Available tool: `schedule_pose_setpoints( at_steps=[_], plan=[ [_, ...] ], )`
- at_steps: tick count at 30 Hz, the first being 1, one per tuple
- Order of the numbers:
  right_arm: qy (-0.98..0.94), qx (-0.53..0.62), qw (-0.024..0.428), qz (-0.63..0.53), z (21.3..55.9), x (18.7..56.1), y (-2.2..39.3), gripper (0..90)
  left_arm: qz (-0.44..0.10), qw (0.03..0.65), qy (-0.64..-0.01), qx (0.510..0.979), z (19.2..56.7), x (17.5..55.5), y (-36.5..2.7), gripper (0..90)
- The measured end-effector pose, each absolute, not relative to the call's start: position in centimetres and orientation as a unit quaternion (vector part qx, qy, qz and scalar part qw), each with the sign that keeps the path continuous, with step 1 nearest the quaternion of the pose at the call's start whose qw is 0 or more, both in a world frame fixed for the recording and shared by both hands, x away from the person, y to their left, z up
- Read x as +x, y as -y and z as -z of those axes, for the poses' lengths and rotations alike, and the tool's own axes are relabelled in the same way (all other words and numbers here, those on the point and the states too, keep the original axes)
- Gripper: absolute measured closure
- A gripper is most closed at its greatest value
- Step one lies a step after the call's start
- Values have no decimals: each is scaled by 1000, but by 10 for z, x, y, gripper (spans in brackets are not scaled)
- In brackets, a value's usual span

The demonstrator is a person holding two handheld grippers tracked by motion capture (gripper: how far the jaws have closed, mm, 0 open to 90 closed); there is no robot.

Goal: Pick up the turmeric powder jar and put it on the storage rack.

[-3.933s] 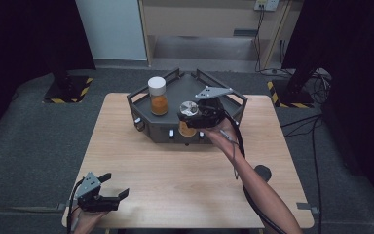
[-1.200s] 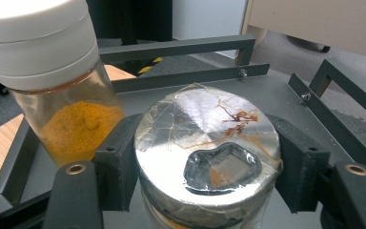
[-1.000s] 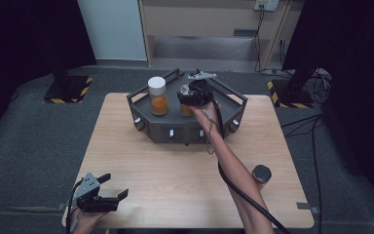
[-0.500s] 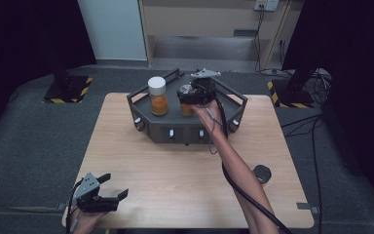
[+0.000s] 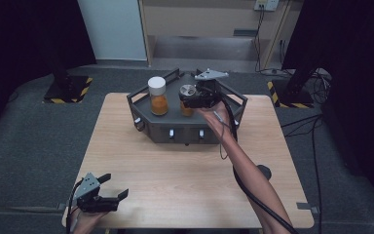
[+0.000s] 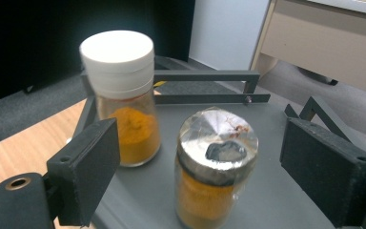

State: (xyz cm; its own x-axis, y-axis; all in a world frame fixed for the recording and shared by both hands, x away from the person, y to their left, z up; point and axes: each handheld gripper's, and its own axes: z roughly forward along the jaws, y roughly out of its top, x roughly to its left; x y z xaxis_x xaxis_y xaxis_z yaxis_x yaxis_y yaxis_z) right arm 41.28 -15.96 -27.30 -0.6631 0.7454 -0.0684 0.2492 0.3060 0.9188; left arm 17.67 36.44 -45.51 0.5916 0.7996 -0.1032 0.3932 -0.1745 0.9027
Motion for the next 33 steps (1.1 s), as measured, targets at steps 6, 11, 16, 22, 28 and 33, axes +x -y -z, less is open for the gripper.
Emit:
schedule_pose_setpoints(
  at_steps=[6, 11, 16, 22, 28, 33],
  plan=[
    [-772, 313, 252, -493, 269, 400, 171, 132, -204, 503, -402, 737, 456, 176, -365, 49],
    [-776, 301, 252, -494, 265, 391, 183, 132, -205, 502, -403, 737, 456, 176, -364, 47],
    [-778, 289, 251, -498, 263, 381, 196, 131, -209, 501, -406, 735, 456, 175, -363, 41],
    [-776, 283, 247, -507, 265, 369, 211, 130, -210, 499, -405, 737, 455, 175, -363, 36],
    [-772, 283, 241, -516, 271, 356, 227, 130, -209, 499, -407, 736, 455, 176, -362, 33],
    [-767, 283, 236, -526, 278, 347, 241, 129, -209, 498, -409, 735, 455, 176, -362, 31]
  ],
)
